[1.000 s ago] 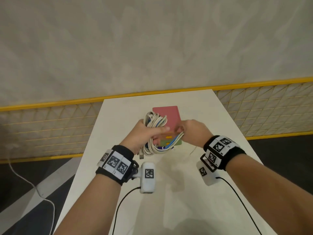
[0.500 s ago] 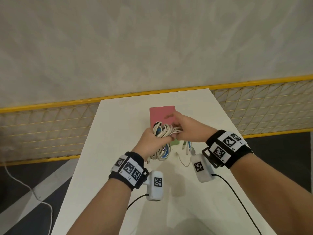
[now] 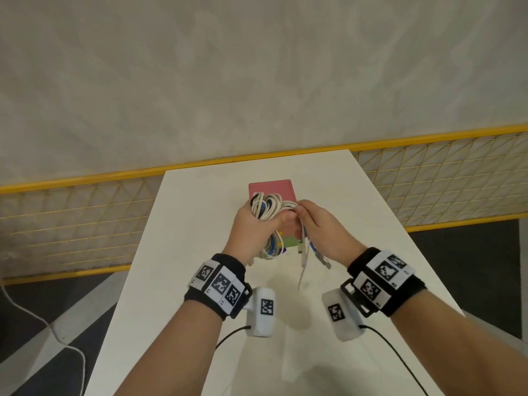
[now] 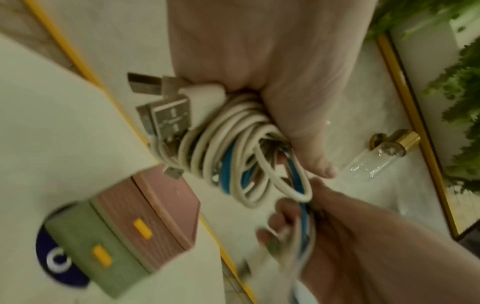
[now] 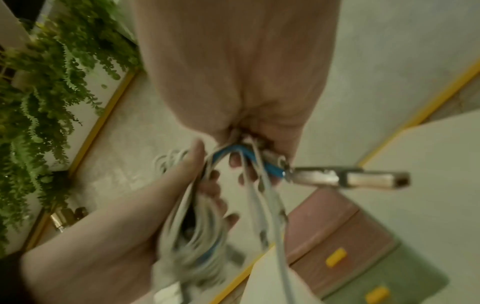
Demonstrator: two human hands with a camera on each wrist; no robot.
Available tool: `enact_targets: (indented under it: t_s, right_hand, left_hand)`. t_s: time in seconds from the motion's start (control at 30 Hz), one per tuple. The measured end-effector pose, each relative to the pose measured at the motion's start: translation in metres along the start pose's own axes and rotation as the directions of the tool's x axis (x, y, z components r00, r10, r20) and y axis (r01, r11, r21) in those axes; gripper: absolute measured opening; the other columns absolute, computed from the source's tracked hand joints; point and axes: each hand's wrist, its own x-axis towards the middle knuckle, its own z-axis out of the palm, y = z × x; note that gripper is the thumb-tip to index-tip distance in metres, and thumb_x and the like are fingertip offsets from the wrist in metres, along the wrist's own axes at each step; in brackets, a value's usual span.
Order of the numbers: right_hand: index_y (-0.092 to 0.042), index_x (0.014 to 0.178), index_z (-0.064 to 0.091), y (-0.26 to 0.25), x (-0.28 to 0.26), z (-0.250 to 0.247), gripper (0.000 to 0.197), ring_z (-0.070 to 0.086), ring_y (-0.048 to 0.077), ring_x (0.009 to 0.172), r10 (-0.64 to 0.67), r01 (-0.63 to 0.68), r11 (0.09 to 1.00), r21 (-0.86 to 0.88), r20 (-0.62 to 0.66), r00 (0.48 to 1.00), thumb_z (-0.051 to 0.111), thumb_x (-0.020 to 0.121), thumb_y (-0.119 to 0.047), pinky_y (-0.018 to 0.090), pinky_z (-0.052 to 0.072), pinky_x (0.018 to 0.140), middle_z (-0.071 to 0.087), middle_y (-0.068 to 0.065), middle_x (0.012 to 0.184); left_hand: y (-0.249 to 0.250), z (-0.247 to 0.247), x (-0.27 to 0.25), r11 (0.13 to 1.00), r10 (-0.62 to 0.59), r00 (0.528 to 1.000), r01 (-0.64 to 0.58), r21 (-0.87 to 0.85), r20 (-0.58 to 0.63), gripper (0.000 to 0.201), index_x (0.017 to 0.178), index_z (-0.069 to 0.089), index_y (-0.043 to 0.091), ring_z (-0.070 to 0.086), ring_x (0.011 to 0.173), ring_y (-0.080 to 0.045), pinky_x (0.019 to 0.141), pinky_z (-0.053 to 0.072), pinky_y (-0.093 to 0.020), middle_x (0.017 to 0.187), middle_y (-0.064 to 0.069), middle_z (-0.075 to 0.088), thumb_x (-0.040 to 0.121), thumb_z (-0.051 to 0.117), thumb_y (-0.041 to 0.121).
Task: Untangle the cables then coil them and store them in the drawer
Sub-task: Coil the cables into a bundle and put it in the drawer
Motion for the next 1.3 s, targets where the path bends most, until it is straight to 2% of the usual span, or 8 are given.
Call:
enact_targets:
  t_s: [0.13, 0.37, 0.53, 0.7, 0.87, 0.97, 1.07, 1.3]
  right_hand:
    - [-0.007, 0.112, 0.058, -0.008, 0.009, 0.022, 0.027, 0.063, 0.017, 0.086, 0.042, -0.013, 0.985, 0.173, -0.166, 0.985, 0.034, 0.101, -0.015, 0.018, 0.05, 0.076, 0.067, 0.005, 0.095]
    - [-0.011, 0.139, 0.043, -0.019, 0.009, 0.025, 0.04, 0.043, 0.018, 0.133, 0.078, -0.146, 0.815, 0.561, 0.144, 0.986, 0.033, 0.1, -0.007, 0.038, 0.033, 0.114, 0.045, 0.008, 0.145]
    - [-0.028, 0.142, 0.039, -0.012, 0.008, 0.013, 0.045, 0.045, 0.022, 0.133, -0.044, -0.058, 0.905, 0.422, 0.228, 0.973, 0.046, 0.099, -0.022, 0.047, 0.037, 0.111, 0.048, 0.009, 0.143]
    - [-0.026, 0.151, -0.003, -0.008, -0.001, 0.015, 0.071, 0.009, -0.001, 0.145, -0.125, 0.051, 0.963, 0.266, 0.271, 0.954, 0.044, 0.099, -0.014, 0.037, 0.017, 0.121, 0.006, -0.011, 0.16]
    - [-0.044, 0.137, -0.032, 0.003, -0.017, 0.007, 0.099, 0.057, 0.008, 0.119, -0.038, -0.046, 0.929, 0.367, 0.217, 0.975, 0.052, 0.095, -0.015, 0.022, 0.055, 0.077, 0.033, -0.011, 0.147]
    - [-0.033, 0.148, 0.011, 0.014, -0.026, 0.007, 0.068, 0.067, 0.022, 0.07, 0.001, -0.119, 0.943, 0.31, 0.355, 0.935, 0.048, 0.096, -0.007, 0.027, 0.053, 0.062, 0.063, 0.0, 0.115]
    - [-0.008, 0.115, 0.056, 0.021, -0.028, 0.012, 0.024, 0.054, 0.025, 0.056, 0.083, -0.154, 0.978, 0.14, 0.417, 0.905, 0.037, 0.099, -0.006, 0.025, 0.046, 0.059, 0.06, 0.003, 0.075]
    - [-0.021, 0.098, 0.066, 0.011, -0.032, 0.011, 0.021, 0.054, 0.025, 0.047, 0.139, -0.353, 0.871, 0.342, 0.518, 0.844, 0.048, 0.096, -0.011, 0.039, 0.055, 0.068, 0.051, 0.003, 0.062]
  left_hand:
    - [0.0, 0.016, 0.0, 0.989, -0.055, 0.987, 0.033, -0.147, -0.15, 0.046, 0.109, 0.063, 0.009, 0.07, 0.088, -0.012, 0.074, 0.057, -0.021, 0.097, -0.004, 0.073, 0.072, 0.084, 0.027]
    - [0.008, 0.017, 0.004, 0.927, -0.181, 0.975, 0.125, -0.355, -0.13, 0.053, 0.112, 0.063, -0.001, 0.071, 0.095, -0.026, 0.082, 0.058, -0.036, 0.1, -0.015, 0.073, 0.071, 0.085, 0.023]
    - [0.012, 0.012, 0.004, 0.881, -0.254, 0.955, 0.164, -0.443, -0.153, 0.037, 0.108, 0.067, -0.002, 0.072, 0.092, -0.031, 0.075, 0.06, -0.039, 0.098, -0.018, 0.072, 0.078, 0.08, 0.016]
    - [0.017, 0.012, 0.004, 0.912, -0.216, 0.963, 0.139, -0.386, -0.162, 0.026, 0.102, 0.07, 0.004, 0.072, 0.082, -0.02, 0.067, 0.058, -0.032, 0.086, -0.008, 0.073, 0.079, 0.079, 0.013]
    - [0.013, 0.006, 0.002, 0.91, -0.251, 0.932, 0.136, -0.39, -0.26, 0.038, 0.104, 0.066, 0.0, 0.071, 0.083, -0.028, 0.078, 0.059, -0.048, 0.089, -0.013, 0.072, 0.072, 0.079, 0.017]
    - [0.014, -0.001, 0.006, 0.894, -0.264, 0.912, 0.109, -0.434, -0.314, 0.045, 0.11, 0.063, -0.001, 0.071, 0.083, -0.027, 0.079, 0.059, -0.046, 0.091, -0.014, 0.071, 0.071, 0.078, 0.017]
    - [0.017, -0.004, 0.009, 0.88, -0.268, 0.906, 0.093, -0.465, -0.327, 0.042, 0.113, 0.061, 0.004, 0.072, 0.079, -0.019, 0.067, 0.057, -0.031, 0.093, -0.008, 0.071, 0.076, 0.078, 0.015]
    - [0.023, -0.006, 0.003, 0.894, -0.225, 0.903, 0.042, -0.446, -0.367, 0.03, 0.1, 0.055, 0.02, 0.072, 0.074, -0.011, 0.062, 0.058, -0.026, 0.09, 0.0, 0.071, 0.08, 0.076, 0.014]
